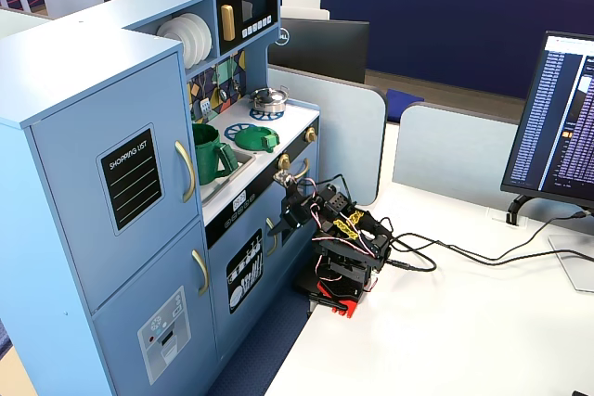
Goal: Take off the lid from the green recipient and place it on the counter
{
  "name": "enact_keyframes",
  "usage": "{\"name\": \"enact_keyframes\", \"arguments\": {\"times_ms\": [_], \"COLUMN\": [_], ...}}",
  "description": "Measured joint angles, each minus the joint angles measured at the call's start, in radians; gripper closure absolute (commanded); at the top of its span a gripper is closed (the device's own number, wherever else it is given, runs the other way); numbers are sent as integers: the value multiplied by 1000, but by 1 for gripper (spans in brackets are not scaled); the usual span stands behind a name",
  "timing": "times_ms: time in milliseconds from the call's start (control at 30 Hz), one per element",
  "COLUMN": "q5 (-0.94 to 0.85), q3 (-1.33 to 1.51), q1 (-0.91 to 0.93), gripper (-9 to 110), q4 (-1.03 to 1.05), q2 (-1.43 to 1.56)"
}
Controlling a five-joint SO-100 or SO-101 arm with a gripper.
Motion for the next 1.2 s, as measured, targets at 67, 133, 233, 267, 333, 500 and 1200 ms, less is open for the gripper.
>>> {"name": "enact_keyframes", "arguments": {"times_ms": [67,133,233,267,333,500,1200], "q5": [34,54,57,57,57,57,51], "q3": [51,100,173,195,219,227,222], "q1": [-3,-18,-25,-25,-26,-37,-49], "gripper": [79,80,81,82,83,88,96], "q4": [-8,-41,-104,-118,-123,-71,212], "q2": [-5,-9,-5,-3,-2,11,21]}}
